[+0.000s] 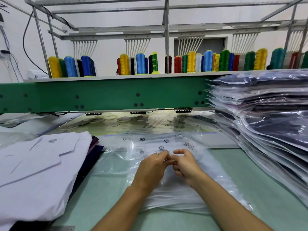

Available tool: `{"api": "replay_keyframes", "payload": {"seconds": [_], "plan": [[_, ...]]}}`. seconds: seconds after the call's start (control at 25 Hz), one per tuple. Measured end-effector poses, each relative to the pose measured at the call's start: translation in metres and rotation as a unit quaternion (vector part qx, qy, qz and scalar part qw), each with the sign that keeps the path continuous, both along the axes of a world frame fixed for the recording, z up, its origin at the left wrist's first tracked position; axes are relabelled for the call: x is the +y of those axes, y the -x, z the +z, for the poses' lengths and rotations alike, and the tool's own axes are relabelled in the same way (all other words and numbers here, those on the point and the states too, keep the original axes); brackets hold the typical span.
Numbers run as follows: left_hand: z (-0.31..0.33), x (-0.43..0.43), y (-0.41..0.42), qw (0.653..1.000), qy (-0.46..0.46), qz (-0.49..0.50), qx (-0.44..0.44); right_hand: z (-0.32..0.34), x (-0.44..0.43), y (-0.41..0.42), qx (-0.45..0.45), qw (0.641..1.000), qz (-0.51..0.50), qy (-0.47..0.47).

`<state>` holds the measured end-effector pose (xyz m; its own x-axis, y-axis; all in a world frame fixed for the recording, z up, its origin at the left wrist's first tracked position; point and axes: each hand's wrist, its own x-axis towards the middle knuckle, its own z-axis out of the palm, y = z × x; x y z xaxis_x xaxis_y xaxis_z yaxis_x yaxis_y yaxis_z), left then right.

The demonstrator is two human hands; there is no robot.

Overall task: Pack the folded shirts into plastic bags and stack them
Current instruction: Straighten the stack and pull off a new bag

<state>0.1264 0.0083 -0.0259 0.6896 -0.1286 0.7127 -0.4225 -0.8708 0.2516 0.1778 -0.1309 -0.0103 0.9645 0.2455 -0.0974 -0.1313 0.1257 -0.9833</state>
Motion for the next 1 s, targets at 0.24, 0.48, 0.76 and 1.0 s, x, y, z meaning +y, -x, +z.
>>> {"api": "replay_keyframes", "payload": {"seconds": [0.24,0.48,0.76,1.0], "plan": [[0.002,0.035,0.0,0.989,0.108,0.072,0.075,-0.002,-0.019,-0.019,-0.002,0.998,-0.06,-0.016],[0.001,0.076,0.009,0.965,0.115,0.215,0.095,-0.004,-0.05,-0.041,-0.009,0.99,-0.14,-0.02],[0.001,0.097,0.019,0.947,0.144,0.272,0.096,-0.007,-0.069,-0.052,-0.027,0.979,-0.202,-0.01],[-0.003,0.091,0.018,0.962,0.034,0.231,0.14,-0.012,-0.066,-0.049,-0.04,0.981,-0.19,0.008]]}}
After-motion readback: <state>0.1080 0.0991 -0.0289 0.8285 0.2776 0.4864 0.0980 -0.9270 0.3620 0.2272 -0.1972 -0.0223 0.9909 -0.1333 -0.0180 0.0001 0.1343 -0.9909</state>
